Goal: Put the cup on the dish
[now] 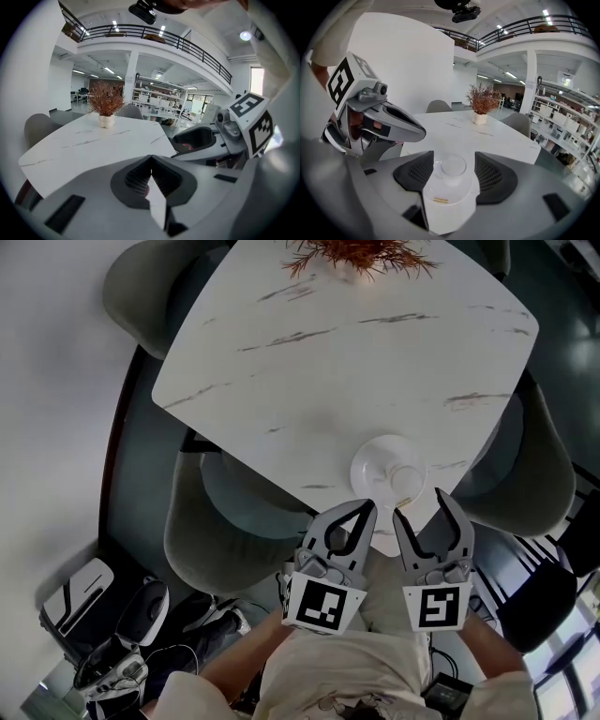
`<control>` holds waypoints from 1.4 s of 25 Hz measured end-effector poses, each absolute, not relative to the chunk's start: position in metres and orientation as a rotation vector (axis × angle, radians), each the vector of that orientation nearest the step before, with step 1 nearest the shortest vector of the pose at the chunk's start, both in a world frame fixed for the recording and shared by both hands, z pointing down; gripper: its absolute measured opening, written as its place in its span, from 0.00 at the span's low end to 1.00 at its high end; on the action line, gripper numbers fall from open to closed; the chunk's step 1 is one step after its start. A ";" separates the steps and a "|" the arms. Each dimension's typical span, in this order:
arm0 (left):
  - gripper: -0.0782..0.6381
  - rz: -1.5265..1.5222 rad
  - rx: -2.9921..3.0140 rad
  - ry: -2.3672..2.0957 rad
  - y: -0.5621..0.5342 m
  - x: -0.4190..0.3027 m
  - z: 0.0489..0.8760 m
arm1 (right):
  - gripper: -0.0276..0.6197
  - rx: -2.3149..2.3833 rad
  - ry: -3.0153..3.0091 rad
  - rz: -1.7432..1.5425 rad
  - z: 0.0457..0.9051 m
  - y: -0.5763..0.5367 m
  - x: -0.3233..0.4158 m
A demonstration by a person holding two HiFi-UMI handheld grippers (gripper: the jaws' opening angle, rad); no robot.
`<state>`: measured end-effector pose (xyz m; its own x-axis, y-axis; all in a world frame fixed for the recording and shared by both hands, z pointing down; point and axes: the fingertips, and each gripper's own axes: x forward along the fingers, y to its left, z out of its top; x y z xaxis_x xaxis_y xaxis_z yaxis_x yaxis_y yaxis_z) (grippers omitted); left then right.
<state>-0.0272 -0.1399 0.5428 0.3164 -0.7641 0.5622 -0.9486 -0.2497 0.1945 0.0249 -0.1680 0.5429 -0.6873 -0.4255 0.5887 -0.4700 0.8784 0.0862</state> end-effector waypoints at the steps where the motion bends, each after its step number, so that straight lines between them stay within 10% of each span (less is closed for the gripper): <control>1: 0.12 0.490 2.096 -1.516 -0.139 -0.025 0.538 | 0.44 0.653 -2.435 0.103 0.538 -0.168 0.026; 35: 0.12 0.284 2.083 -1.738 -0.085 0.007 0.375 | 0.36 0.643 -2.621 0.272 0.382 -0.110 0.067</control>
<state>0.0065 -0.0849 0.3752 0.2014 -0.8901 0.4089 -0.9740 -0.1377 0.1800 0.0669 -0.1095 0.3821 -0.8021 -0.3956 0.4474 -0.4790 0.8736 -0.0863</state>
